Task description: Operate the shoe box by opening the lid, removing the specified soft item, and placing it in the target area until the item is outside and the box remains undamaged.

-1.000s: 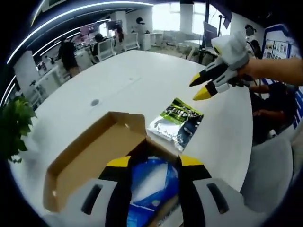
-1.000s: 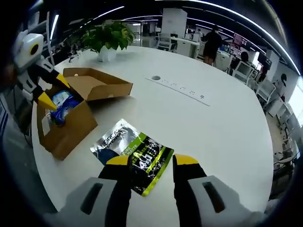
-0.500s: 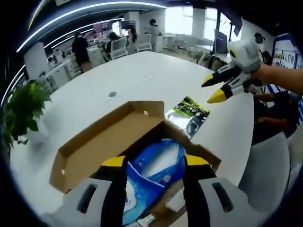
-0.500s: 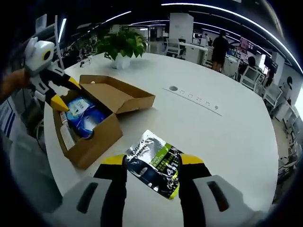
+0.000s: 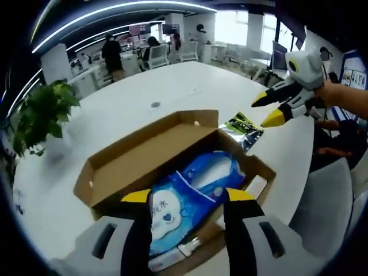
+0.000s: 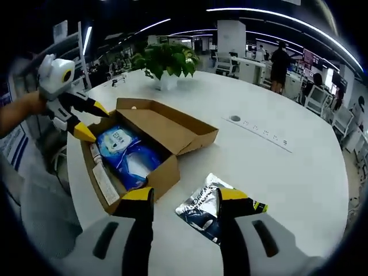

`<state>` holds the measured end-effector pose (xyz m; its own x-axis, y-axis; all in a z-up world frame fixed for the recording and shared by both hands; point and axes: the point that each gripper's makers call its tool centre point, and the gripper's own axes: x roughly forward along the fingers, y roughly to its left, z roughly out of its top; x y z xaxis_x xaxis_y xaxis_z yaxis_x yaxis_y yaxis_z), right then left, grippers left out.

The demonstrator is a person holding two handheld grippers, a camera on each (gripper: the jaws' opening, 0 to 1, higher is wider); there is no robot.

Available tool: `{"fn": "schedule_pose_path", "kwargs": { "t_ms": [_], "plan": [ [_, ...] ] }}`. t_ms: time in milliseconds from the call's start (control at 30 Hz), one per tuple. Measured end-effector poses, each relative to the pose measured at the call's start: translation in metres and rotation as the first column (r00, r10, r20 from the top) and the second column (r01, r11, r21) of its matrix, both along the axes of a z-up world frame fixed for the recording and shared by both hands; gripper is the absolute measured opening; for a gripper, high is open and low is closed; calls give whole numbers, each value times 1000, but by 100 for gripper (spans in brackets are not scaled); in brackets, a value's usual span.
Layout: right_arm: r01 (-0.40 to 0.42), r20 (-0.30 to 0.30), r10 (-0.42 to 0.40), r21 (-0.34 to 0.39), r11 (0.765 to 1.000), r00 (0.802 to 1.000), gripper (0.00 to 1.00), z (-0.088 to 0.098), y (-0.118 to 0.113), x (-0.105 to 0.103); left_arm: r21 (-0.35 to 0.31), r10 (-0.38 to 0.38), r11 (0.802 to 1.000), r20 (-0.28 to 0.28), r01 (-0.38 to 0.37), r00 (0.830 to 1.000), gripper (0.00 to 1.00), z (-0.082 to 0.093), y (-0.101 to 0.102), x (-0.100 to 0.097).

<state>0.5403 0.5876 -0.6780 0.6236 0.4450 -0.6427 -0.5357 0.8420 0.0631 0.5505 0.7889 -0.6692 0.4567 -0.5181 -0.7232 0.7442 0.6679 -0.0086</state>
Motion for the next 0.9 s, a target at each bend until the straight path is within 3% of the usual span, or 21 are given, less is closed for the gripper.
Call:
{"fn": "schedule_pose_path", "kwargs": {
  "t_ms": [433, 900],
  "plan": [
    [-54, 12, 54, 59, 997, 998, 39, 8, 41, 6, 3, 90, 996, 7, -90, 996, 50, -1, 41, 0],
    [-137, 19, 136, 109, 985, 991, 38, 6, 93, 5, 0, 216, 976, 18, -216, 976, 46, -1, 89, -8]
  ]
}}
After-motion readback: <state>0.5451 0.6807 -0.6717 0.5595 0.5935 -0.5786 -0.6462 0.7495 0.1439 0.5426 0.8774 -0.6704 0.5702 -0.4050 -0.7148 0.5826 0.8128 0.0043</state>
